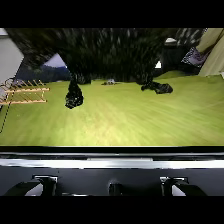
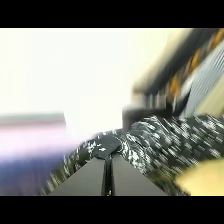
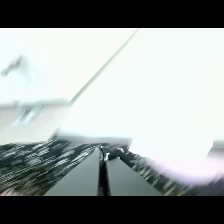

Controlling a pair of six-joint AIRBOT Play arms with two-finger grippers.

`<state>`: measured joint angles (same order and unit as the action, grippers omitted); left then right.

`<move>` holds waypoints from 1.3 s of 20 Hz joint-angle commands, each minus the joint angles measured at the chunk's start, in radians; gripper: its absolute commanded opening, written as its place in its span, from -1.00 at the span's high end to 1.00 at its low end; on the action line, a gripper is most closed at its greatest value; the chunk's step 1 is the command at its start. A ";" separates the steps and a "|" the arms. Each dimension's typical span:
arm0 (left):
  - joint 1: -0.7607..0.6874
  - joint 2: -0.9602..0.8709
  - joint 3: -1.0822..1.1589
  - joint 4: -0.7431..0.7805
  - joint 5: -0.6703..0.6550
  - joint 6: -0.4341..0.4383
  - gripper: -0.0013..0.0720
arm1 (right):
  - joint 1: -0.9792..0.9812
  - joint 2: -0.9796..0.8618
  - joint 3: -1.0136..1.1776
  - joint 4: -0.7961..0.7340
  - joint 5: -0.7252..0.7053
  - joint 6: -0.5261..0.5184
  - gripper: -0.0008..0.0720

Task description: Fold the clothes and pants, and hang the long-sleeved shirts on hangers.

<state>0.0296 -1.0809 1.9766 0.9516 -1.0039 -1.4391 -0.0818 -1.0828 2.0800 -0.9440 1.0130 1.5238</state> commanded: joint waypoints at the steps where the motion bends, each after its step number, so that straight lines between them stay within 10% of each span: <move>1: 0.001 0.130 0.086 0.080 0.079 -0.015 0.92 | 0.001 0.174 0.061 -0.237 -0.033 0.075 0.92; 12: 0.001 0.245 -0.020 0.261 0.109 -0.212 0.92 | 0.001 0.153 0.060 -0.446 -0.132 0.283 0.92; 26: -0.082 -0.662 -0.093 0.216 0.246 -0.216 0.92 | 0.093 -0.722 -0.051 -0.192 -0.236 0.239 0.92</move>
<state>-0.0257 -1.5581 1.8854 1.1801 -0.7689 -1.6493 -0.0227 -1.6524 2.0624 -1.1355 0.7864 1.7748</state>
